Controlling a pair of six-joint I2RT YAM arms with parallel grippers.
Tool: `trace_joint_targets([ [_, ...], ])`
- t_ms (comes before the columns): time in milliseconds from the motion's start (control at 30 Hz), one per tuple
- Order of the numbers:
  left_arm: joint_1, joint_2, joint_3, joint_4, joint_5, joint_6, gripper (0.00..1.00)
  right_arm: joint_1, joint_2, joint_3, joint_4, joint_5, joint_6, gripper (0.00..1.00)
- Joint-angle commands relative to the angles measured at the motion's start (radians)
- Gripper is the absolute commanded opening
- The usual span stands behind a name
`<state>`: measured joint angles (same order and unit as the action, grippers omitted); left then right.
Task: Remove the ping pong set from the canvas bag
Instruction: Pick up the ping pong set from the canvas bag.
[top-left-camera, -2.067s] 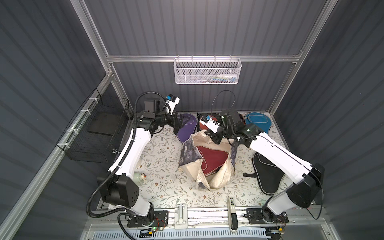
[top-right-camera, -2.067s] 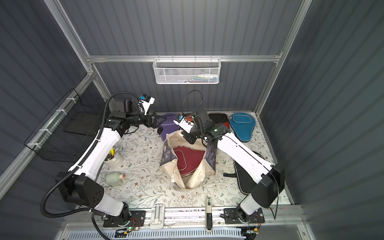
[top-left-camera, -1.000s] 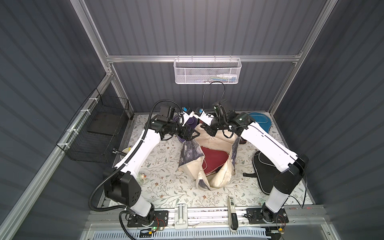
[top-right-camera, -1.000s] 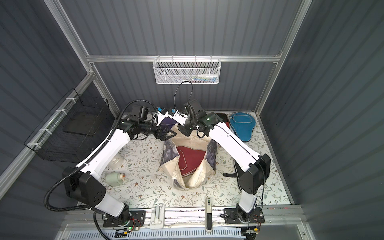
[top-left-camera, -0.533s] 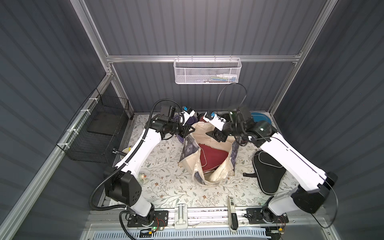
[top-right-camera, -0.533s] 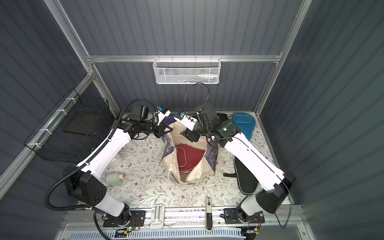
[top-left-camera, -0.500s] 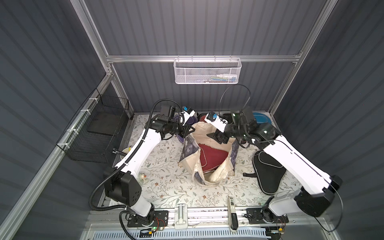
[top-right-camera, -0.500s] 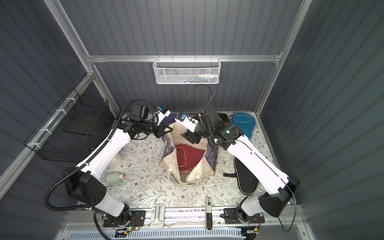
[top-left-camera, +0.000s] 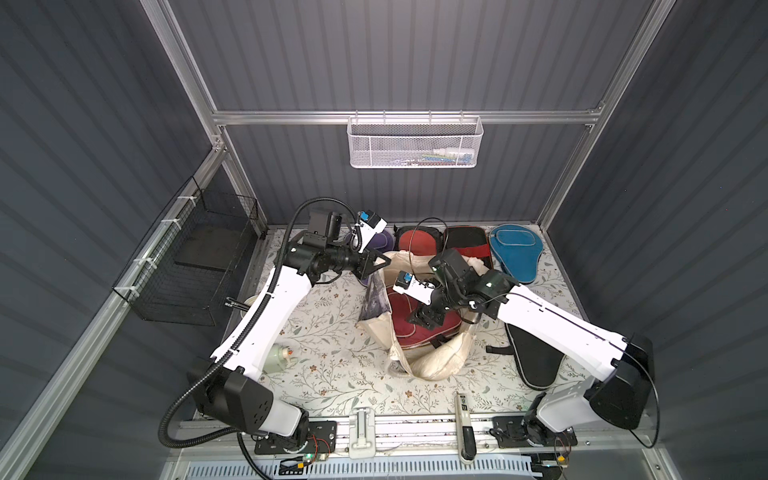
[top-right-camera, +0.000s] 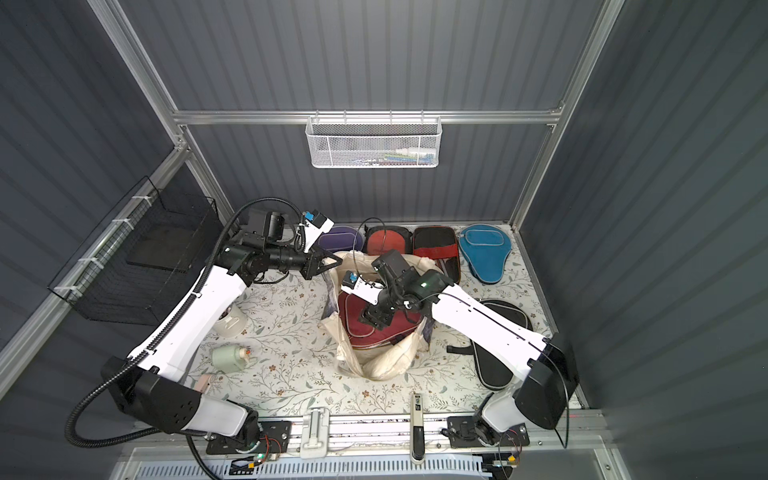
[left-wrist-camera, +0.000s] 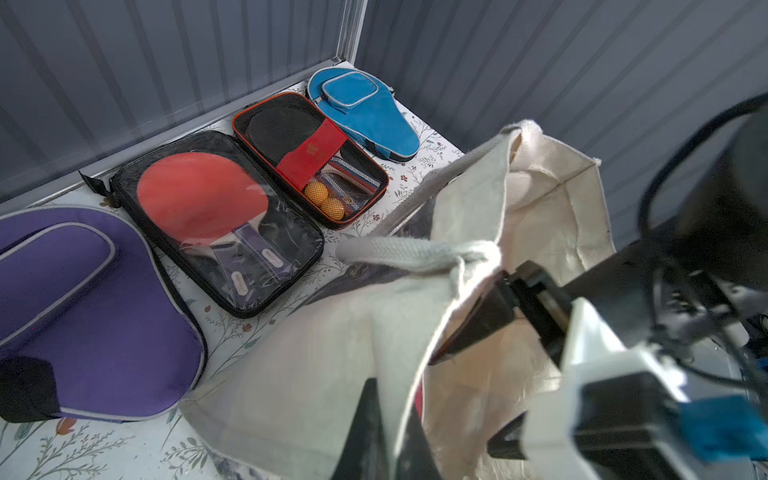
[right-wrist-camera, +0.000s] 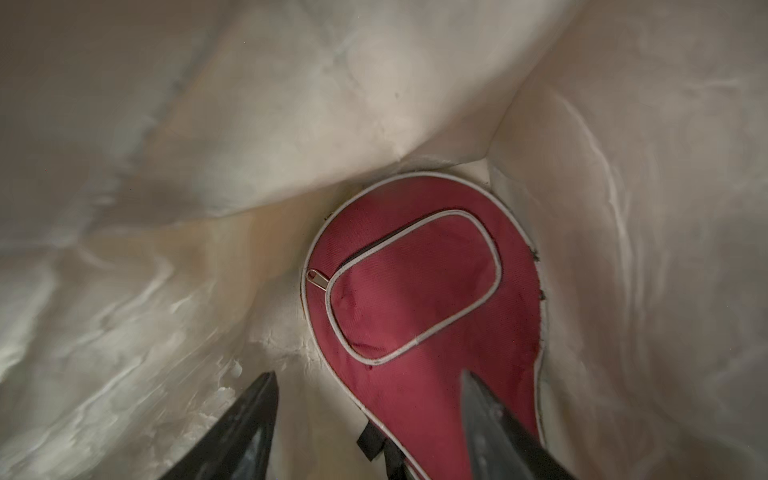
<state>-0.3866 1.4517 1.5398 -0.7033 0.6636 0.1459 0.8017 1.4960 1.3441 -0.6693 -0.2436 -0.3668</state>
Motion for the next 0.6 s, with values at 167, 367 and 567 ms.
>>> trace_joint_targets([
  [167,0.004,-0.061,-0.049,0.106,0.093,0.001,0.00,-0.018,0.088,-0.072,0.056,0.073,0.111,0.81],
  [367,0.003,-0.038,-0.068,0.126,0.105,0.010,0.00,-0.062,0.173,-0.054,0.118,-0.055,0.345,0.78],
  [567,0.003,-0.038,-0.086,0.143,0.118,0.009,0.00,-0.068,0.270,-0.052,0.165,-0.073,0.537,0.60],
])
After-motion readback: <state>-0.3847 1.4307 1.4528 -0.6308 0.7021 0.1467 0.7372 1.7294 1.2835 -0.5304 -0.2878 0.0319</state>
